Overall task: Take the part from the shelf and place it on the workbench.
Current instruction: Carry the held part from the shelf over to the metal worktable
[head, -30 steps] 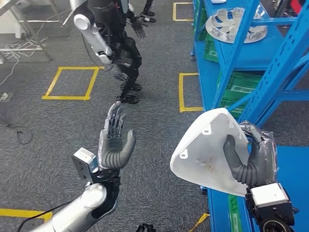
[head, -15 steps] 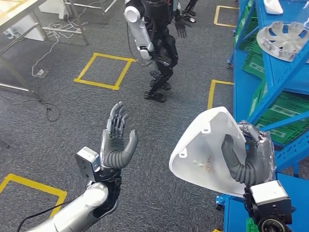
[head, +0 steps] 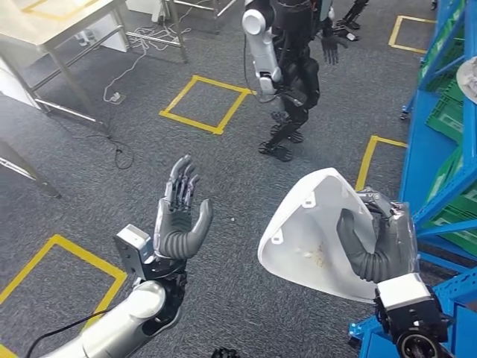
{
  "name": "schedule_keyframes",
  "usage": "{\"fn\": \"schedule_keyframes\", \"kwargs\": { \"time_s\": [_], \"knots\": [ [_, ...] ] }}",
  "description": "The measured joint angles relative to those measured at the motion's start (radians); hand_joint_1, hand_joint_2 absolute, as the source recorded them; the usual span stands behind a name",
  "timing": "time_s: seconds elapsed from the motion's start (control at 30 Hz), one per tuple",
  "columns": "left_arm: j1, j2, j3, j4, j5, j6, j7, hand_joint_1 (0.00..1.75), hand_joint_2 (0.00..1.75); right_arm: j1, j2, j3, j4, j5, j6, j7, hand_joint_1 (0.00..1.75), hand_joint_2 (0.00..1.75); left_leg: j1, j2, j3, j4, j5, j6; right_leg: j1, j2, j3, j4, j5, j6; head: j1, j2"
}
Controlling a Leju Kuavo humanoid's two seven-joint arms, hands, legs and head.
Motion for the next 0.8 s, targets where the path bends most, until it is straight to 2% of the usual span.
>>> {"fn": "schedule_keyframes", "kwargs": {
  "time_s": [0.03, 0.07, 0.1, 0.13, 0.17, 0.2, 0.23, 0.3, 0.33, 0.37, 0.43, 0.47, 0.5, 0.53, 0.57, 0.6, 0.63, 0.67, 0.7, 0.73, 0.8],
  "knots": [
    [0.0, 0.0, 0.0, 0.0, 0.0, 0.001, 0.0, 0.0, 1.75, 0.002, 0.0, 0.0, 0.0, 0.001, 0.004, 0.0, 1.75, 1.75, 0.002, 0.003, -0.008, 0.009, 0.009, -0.002, 0.0, -0.014, 0.001, 0.0, -0.002, 0.001, -0.001, 0.0],
    [0.0, 0.0, 0.0, 0.001, 0.0, 0.002, 0.0, 0.0, 1.75, 0.004, 0.0, -0.001, 0.0, 0.002, 0.008, -0.001, 1.75, 1.75, 0.003, 0.008, 0.006, -0.025, 0.035, -0.003, -0.001, -0.027, 0.003, 0.0, -0.005, 0.002, -0.002, 0.0],
    [0.0, 0.001, 0.0, 0.001, 0.0, 0.004, 0.0, 0.0, 1.75, 0.004, 0.001, -0.002, 0.001, 0.004, 0.011, -0.001, 1.75, 1.75, 0.004, 0.023, 0.04, -0.092, 0.071, -0.002, -0.001, -0.039, 0.007, 0.0, -0.008, 0.005, -0.003, 0.0],
    [-0.001, 0.001, 0.0, 0.001, 0.0, 0.005, 0.001, 0.0, 1.75, 0.004, 0.002, -0.003, 0.0, 0.006, 0.015, -0.002, 1.75, 1.75, 0.001, 0.053, 0.082, -0.17, 0.101, 0.001, 0.001, -0.05, 0.012, 0.0, -0.013, 0.009, -0.006, 0.0],
    [-0.002, 0.001, 0.0, 0.001, 0.0, 0.006, 0.001, 0.0, 1.75, 0.004, 0.004, -0.004, 0.0, 0.009, 0.017, -0.002, 1.75, 1.75, -0.002, 0.078, 0.116, -0.234, 0.122, 0.007, 0.004, -0.06, 0.016, 0.001, -0.018, 0.015, -0.008, 0.0],
    [-0.003, 0.001, 0.0, 0.001, -0.001, 0.005, 0.0, 0.0, 1.75, 0.004, 0.005, -0.006, 0.0, 0.012, 0.019, -0.001, 1.75, 1.75, -0.006, 0.095, 0.137, -0.274, 0.132, 0.013, 0.007, -0.07, 0.02, 0.001, -0.022, 0.02, -0.008, 0.0],
    [-0.004, 0.0, 0.0, 0.001, -0.001, 0.003, 0.0, 0.0, 1.75, 0.004, 0.005, -0.006, 0.0, 0.015, 0.02, 0.001, 1.75, 1.75, -0.011, 0.1, 0.144, -0.289, 0.131, 0.021, 0.009, -0.08, 0.023, 0.001, -0.027, 0.026, -0.007, 0.0],
    [-0.004, -0.001, 0.0, 0.001, -0.001, -0.001, 0.0, 0.0, 1.75, 0.004, 0.006, -0.007, -0.001, 0.021, 0.02, 0.005, 1.75, 1.75, -0.012, 0.07, 0.145, -0.291, 0.129, 0.034, 0.008, -0.101, 0.029, 0.0, -0.036, 0.037, -0.002, 0.0],
    [-0.005, -0.001, 0.0, 0.0, -0.002, -0.002, 0.0, 0.0, 1.75, 0.004, 0.006, -0.007, -0.001, 0.022, 0.019, 0.007, 1.75, 1.75, -0.01, 0.056, 0.149, -0.294, 0.129, 0.04, 0.006, -0.093, 0.028, 0.01, -0.047, 0.042, 0.0, 0.0],
    [-0.006, -0.001, 0.0, 0.0, -0.002, -0.004, 0.0, 0.0, 1.75, 0.004, 0.006, -0.008, -0.002, 0.024, 0.018, 0.008, 1.75, 1.75, -0.007, 0.043, 0.153, -0.297, 0.13, 0.046, 0.002, -0.073, 0.018, 0.038, -0.066, 0.046, 0.004, 0.0],
    [-0.008, -0.003, 0.0, 0.0, -0.002, -0.006, 0.0, 0.0, 1.75, 0.006, 0.006, -0.011, -0.003, 0.025, 0.017, 0.01, 1.75, 1.75, -0.004, 0.018, 0.159, -0.299, 0.129, 0.055, -0.002, -0.011, -0.039, 0.166, -0.128, 0.049, 0.013, 0.0],
    [-0.009, -0.004, 0.0, 0.0, -0.001, -0.007, 0.001, 0.0, 1.75, 0.008, 0.006, -0.011, -0.003, 0.025, 0.016, 0.01, 1.75, 1.75, -0.005, 0.005, 0.16, -0.299, 0.128, 0.058, -0.002, 0.007, -0.08, 0.244, -0.157, 0.05, 0.016, 0.0],
    [-0.008, -0.004, 0.0, 0.0, -0.001, -0.008, 0.001, 0.0, 1.75, 0.011, 0.006, -0.012, -0.003, 0.025, 0.016, 0.011, 1.75, 1.75, -0.006, -0.011, 0.161, -0.298, 0.127, 0.059, -0.002, 0.017, -0.115, 0.304, -0.17, 0.05, 0.018, 0.0],
    [-0.008, -0.005, 0.0, 0.001, -0.001, -0.008, 0.001, 0.0, 1.75, 0.013, 0.006, -0.012, -0.003, 0.025, 0.016, 0.011, 1.75, 1.75, -0.006, -0.027, 0.162, -0.297, 0.127, 0.059, -0.002, 0.02, -0.133, 0.325, -0.162, 0.05, 0.018, 0.0],
    [-0.008, -0.005, 0.0, 0.001, -0.001, -0.008, 0.001, 0.0, 1.75, 0.015, 0.006, -0.012, -0.003, 0.025, 0.016, 0.011, 1.75, 1.75, -0.007, -0.044, 0.164, -0.297, 0.125, 0.059, -0.002, 0.023, -0.131, 0.302, -0.133, 0.047, 0.018, 0.0],
    [-0.008, -0.005, 0.0, 0.001, -0.001, -0.008, 0.001, 0.0, 1.75, 0.015, 0.006, -0.013, -0.003, 0.025, 0.016, 0.011, 1.75, 1.75, -0.007, -0.061, 0.168, -0.296, 0.124, 0.058, -0.002, 0.031, -0.11, 0.24, -0.088, 0.043, 0.019, 0.0],
    [-0.008, -0.005, 0.0, 0.001, -0.001, -0.008, 0.001, 0.0, 1.75, 0.015, 0.006, -0.014, -0.003, 0.025, 0.016, 0.011, 1.75, 1.75, -0.007, -0.077, 0.17, -0.295, 0.122, 0.056, -0.002, 0.052, -0.082, 0.163, -0.044, 0.038, 0.02, 0.0],
    [-0.008, -0.005, 0.0, 0.001, 0.0, -0.008, 0.001, 0.0, 1.75, 0.015, 0.006, -0.014, -0.003, 0.025, 0.016, 0.011, 1.75, 1.75, -0.008, -0.091, 0.17, -0.292, 0.12, 0.053, -0.004, 0.077, -0.054, 0.093, -0.012, 0.033, 0.02, 0.0],
    [-0.009, -0.006, 0.0, 0.002, 0.001, -0.008, 0.001, 0.0, 1.75, 0.015, 0.006, -0.015, -0.003, 0.025, 0.016, 0.011, 1.75, 1.75, -0.007, -0.104, 0.167, -0.29, 0.119, 0.049, -0.005, 0.097, -0.034, 0.046, 0.003, 0.03, 0.02, 0.0],
    [-0.009, -0.006, 0.0, 0.002, 0.001, -0.008, 0.001, 0.0, 1.75, 0.015, 0.006, -0.015, -0.003, 0.025, 0.016, 0.011, 1.75, 1.75, -0.005, -0.115, 0.163, -0.288, 0.12, 0.044, -0.004, 0.11, -0.023, 0.024, 0.004, 0.028, 0.02, 0.0],
    [-0.008, -0.006, 0.0, 0.002, 0.002, -0.007, 0.0, 0.0, 1.75, 0.014, 0.007, -0.014, -0.003, 0.025, 0.017, 0.01, 1.75, 1.75, -0.001, -0.137, 0.156, -0.289, 0.123, 0.032, -0.004, 0.094, -0.011, 0.013, 0.003, 0.023, 0.019, 0.0]
  ]
}}
